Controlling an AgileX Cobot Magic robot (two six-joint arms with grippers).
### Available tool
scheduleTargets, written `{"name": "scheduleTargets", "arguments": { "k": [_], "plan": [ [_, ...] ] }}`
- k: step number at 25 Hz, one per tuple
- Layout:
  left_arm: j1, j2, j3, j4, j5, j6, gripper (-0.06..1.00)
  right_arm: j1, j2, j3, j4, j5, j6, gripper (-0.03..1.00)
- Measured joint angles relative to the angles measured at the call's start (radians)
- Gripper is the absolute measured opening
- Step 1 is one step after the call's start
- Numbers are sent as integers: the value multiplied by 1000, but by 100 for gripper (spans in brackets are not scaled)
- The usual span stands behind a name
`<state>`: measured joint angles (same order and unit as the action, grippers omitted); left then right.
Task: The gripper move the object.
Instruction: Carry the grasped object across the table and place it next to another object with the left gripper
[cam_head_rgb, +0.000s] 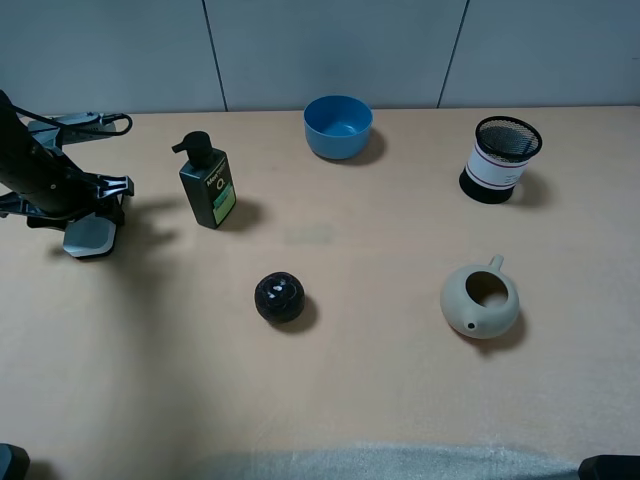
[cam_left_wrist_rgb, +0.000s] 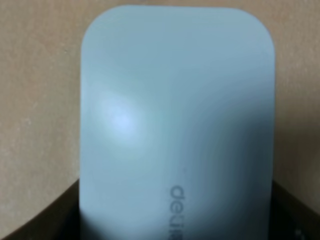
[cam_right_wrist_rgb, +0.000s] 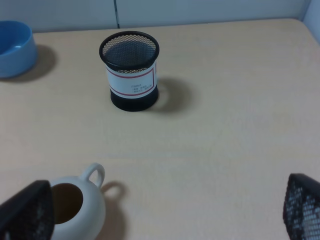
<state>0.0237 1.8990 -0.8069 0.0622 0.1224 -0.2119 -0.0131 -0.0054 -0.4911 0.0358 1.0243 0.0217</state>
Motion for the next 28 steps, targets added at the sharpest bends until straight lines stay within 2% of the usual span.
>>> {"name": "scheduleTargets", "arguments": {
  "k": [14,20,28],
  "plan": [
    [0,-135,1,0,63,-2,63,0,0,0,0,-1,0,69],
    [0,-192,1,-3,128,-2,63,0,0,0,0,-1,0,69],
    [0,-293,1,-50,272,-3,63,0,0,0,0,-1,0,69]
  ]
}}
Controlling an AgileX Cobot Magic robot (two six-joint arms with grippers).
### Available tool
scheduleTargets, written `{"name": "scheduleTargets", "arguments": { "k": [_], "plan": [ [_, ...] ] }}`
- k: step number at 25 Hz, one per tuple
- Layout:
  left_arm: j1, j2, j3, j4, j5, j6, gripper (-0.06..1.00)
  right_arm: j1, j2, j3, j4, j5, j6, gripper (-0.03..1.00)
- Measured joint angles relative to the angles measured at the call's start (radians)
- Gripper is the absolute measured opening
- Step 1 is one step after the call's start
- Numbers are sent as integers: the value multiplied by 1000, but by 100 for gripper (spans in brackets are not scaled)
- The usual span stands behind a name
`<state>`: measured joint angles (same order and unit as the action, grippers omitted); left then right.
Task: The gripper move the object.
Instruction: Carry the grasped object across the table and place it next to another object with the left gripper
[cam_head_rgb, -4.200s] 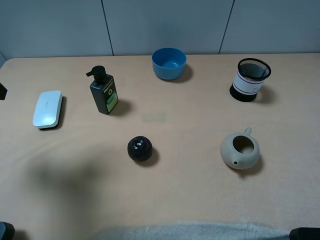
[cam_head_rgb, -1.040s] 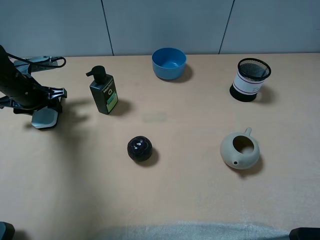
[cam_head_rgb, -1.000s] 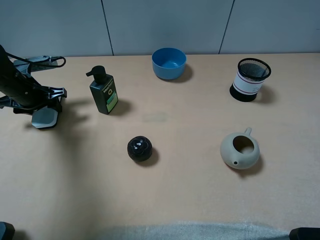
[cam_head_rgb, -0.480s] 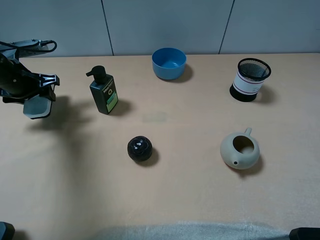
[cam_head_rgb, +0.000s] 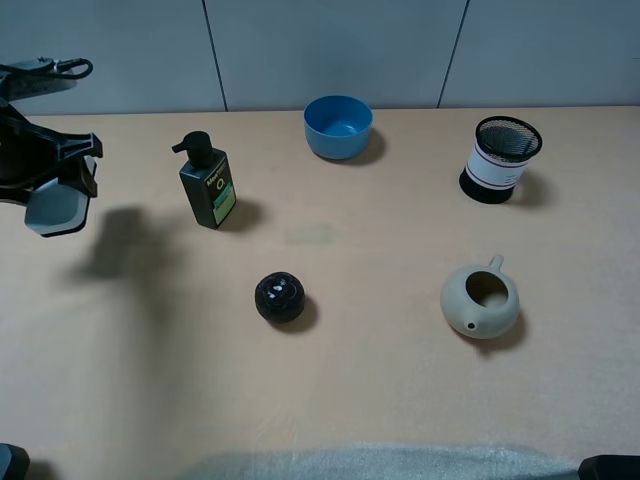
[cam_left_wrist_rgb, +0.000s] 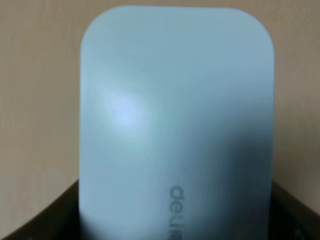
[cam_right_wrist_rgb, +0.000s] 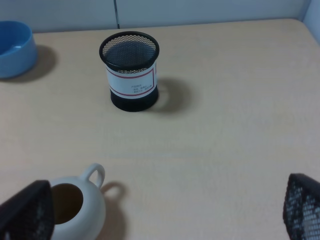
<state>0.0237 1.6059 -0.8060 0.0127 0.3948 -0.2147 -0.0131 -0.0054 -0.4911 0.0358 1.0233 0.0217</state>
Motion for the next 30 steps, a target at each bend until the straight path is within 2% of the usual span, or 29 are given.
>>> {"name": "scheduleTargets", "arguments": {
  "k": [8,18,24,30],
  "plan": [
    [0,-101,0,-1,112,0,63,0,0,0,0,0,0,69],
    [0,-235,0,-91,246,21,63,0,0,0,0,1,0,69],
    [-1,-280,0,-112,338,47,63,0,0,0,0,1,0,69],
    [-66,-315,0,-113,368,45,63,0,0,0,0,1,0,69]
  ]
}}
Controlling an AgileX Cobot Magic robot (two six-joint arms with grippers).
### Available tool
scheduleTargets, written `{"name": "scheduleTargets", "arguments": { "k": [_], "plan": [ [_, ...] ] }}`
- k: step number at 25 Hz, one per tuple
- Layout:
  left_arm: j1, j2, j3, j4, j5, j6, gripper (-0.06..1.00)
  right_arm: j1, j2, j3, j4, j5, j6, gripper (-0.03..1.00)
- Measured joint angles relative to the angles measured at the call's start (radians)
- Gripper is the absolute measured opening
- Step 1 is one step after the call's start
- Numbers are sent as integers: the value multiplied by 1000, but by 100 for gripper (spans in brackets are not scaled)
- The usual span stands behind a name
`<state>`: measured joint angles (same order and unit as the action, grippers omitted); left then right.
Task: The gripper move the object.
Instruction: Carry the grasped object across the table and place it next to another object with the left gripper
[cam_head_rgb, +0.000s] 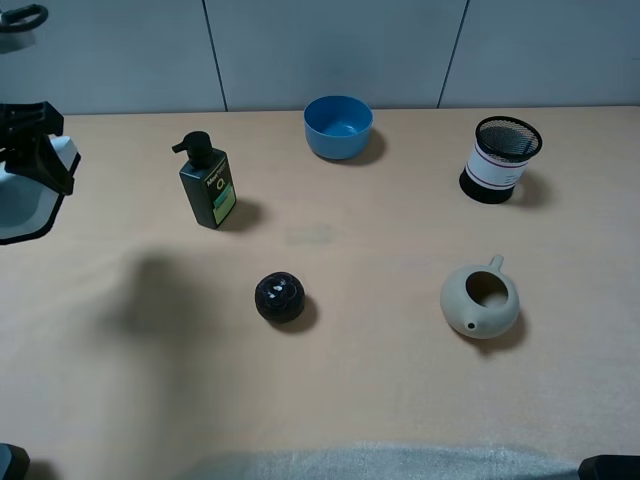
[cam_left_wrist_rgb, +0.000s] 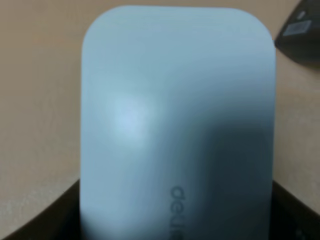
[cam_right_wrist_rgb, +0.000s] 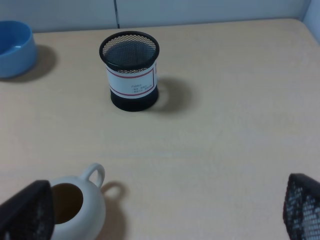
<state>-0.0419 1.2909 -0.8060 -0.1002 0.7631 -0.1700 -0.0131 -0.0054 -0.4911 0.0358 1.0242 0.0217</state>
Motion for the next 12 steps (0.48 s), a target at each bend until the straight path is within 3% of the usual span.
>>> {"name": "scheduleTargets", "arguments": {
  "k": [12],
  "plan": [
    [-268,-8,0,40,7,-164,63,0,0,0,0,-1,0,69]
  ]
}}
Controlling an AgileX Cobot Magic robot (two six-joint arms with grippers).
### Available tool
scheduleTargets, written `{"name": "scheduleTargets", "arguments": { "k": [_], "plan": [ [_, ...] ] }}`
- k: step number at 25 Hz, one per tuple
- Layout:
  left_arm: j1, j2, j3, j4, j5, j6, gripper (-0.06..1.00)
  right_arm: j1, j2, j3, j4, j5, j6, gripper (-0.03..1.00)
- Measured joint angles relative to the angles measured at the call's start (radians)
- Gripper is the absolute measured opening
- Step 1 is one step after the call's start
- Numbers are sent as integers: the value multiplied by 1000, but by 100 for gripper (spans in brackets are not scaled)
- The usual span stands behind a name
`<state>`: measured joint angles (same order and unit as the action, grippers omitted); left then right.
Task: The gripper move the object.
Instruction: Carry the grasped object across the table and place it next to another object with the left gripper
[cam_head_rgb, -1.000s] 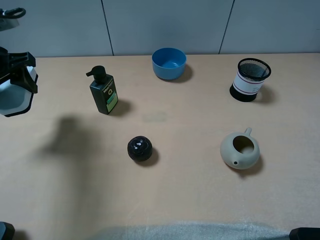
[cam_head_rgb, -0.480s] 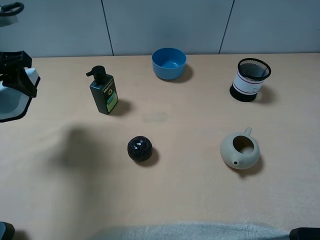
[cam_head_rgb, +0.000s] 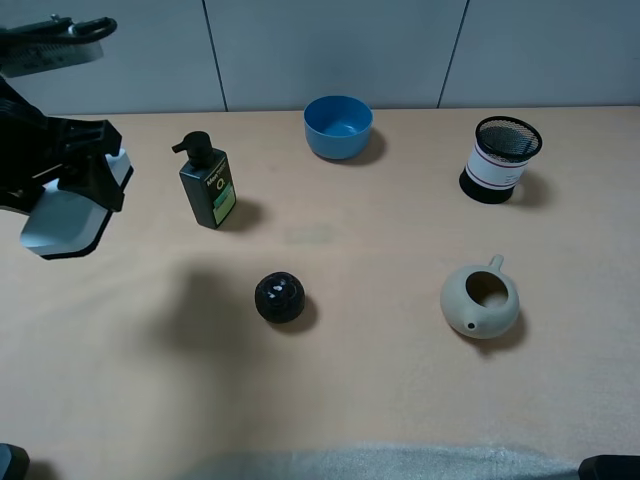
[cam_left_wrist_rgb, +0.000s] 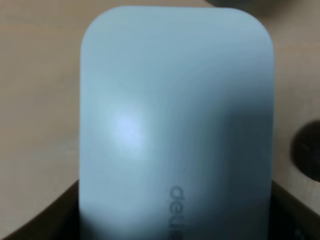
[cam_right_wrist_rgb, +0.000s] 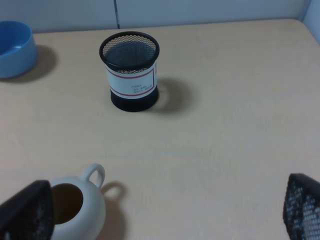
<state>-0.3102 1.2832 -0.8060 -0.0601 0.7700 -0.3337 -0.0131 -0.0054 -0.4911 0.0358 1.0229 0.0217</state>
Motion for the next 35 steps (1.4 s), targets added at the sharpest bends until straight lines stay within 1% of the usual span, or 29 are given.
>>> {"name": "scheduleTargets", "arguments": {
  "k": [8,10,14,20,22,26,35],
  "plan": [
    [-147,0,0,5,-3,-81,63,0,0,0,0,0,0,69],
    [-183,0,0,19,-4,-108,63,0,0,0,0,0,0,69],
    [-268,0,-4,73,-4,-186,63,0,0,0,0,0,0,69],
    [-393,3,-48,163,-4,-306,63,0,0,0,0,1,0,69],
    [-429,21,-65,176,-1,-336,63,0,0,0,0,1,0,69],
    [-503,95,-117,181,14,-349,63,0,0,0,0,1,0,69],
    [-651,293,-304,222,29,-352,63,0,0,0,0,1,0,69]
  ]
}}
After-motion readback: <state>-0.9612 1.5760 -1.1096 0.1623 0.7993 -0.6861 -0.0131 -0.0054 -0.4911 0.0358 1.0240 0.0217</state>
